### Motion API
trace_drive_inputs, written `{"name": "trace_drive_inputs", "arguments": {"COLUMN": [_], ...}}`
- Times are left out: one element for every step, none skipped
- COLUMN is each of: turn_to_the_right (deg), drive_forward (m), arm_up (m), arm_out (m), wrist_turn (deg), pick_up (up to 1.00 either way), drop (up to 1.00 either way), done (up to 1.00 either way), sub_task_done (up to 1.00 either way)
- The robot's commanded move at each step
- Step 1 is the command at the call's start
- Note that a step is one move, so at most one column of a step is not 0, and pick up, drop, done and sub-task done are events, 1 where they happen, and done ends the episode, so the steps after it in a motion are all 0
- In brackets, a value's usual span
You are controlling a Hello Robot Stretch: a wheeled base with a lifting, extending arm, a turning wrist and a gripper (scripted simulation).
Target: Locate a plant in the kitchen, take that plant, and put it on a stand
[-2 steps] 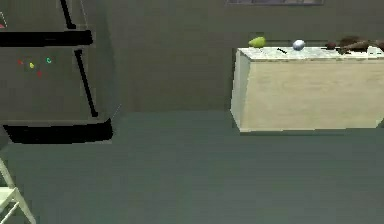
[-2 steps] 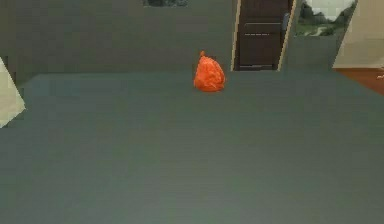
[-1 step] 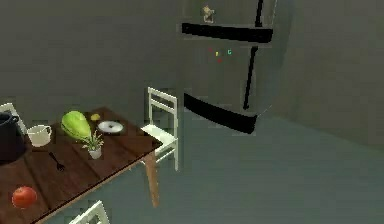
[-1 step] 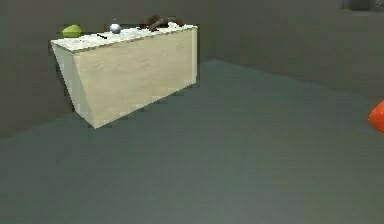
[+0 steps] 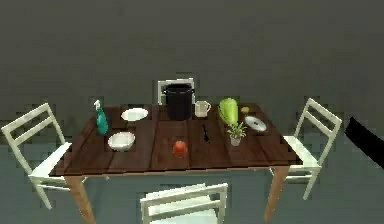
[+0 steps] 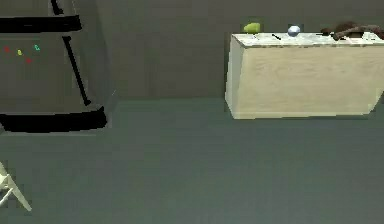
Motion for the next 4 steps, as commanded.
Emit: {"name": "trace_drive_inputs", "arguments": {"turn_to_the_right": [-45.0, -27.0, 45.0, 45.0], "drive_forward": [0.0, 0.0, 0.0, 0.0], "arm_up": [0.0, 0.0, 0.0, 0.0], "arm_out": [0.0, 0.0, 0.0, 0.0], "wrist_turn": [0.0, 0.0, 0.0, 0.0], "pick_up": [0.0, 0.0, 0.0, 0.0], "drop": [0.0, 0.0, 0.0, 0.0], "done": [0.0, 0.0, 0.0, 0.0], "sub_task_done": [0.0, 0.0, 0.0, 0.0]}}
